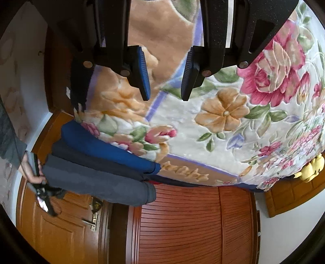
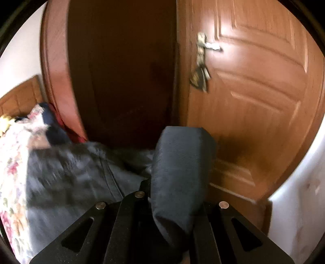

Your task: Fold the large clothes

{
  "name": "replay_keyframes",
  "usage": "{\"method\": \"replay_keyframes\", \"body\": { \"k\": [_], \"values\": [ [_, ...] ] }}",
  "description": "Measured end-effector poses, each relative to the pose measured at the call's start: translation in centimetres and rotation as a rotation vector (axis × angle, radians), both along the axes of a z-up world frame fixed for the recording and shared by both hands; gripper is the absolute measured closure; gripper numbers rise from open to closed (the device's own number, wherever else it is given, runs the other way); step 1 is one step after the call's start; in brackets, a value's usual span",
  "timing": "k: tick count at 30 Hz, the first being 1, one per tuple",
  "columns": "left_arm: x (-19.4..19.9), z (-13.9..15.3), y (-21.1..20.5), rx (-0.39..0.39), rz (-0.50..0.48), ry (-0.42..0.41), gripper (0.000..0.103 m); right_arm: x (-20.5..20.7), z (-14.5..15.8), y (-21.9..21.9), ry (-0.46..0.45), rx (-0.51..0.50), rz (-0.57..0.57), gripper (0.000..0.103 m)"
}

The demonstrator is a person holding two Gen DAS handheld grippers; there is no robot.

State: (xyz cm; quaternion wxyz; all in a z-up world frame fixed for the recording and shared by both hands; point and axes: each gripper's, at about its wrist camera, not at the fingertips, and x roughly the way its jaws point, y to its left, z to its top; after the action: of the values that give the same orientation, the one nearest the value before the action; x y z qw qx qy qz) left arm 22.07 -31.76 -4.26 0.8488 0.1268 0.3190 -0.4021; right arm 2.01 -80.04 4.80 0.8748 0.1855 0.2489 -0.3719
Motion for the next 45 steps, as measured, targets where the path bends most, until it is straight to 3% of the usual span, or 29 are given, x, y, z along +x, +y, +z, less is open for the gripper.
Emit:
{"method": "replay_keyframes", "body": {
  "k": [3, 5, 7, 10, 18, 25, 33, 39, 45],
  "values": [
    [-0.5, 0.6, 0.6, -0.018, 0.008, -0.007, 0.071, -0.3, 0.0, -0.1, 0.042, 0.002, 0.032, 0.089],
    [-0.8, 1.0, 1.1, -0.025, 0.024, -0.018, 0.071, -0.7, 1.3, 0.6, 0.061, -0.062, 0.048, 0.073],
    [-1.4, 1.5, 1.9, -0.031, 0.044, -0.034, 0.071, -2.1, 2.6, 2.0, 0.063, -0.116, 0.056, 0.04],
    [-2.4, 2.3, 3.4, -0.044, 0.086, -0.047, 0.071, -3.6, 3.8, 6.1, 0.049, -0.215, 0.096, 0.025],
    [-6.5, 3.6, 8.8, -0.058, 0.205, -0.076, 0.071, -5.7, 3.7, 20.3, -0.065, -0.306, 0.333, 0.021],
    [-9.5, 2.9, 13.9, -0.014, 0.341, -0.098, 0.071, -8.0, 1.1, 32.3, -0.162, -0.275, 0.611, 0.021],
    [-11.1, 1.5, 20.3, -0.027, 0.491, -0.068, 0.071, -9.9, -1.8, 43.5, -0.18, -0.261, 0.883, 0.021],
    [-12.2, 0.9, 25.0, -0.01, 0.631, -0.111, 0.071, -9.8, -3.0, 48.9, -0.199, -0.227, 1.017, 0.021],
    [-13.4, 1.4, 28.9, -0.024, 0.767, -0.141, 0.071, -7.6, -3.2, 49.7, -0.223, -0.23, 1.086, 0.021]
  ]
}}
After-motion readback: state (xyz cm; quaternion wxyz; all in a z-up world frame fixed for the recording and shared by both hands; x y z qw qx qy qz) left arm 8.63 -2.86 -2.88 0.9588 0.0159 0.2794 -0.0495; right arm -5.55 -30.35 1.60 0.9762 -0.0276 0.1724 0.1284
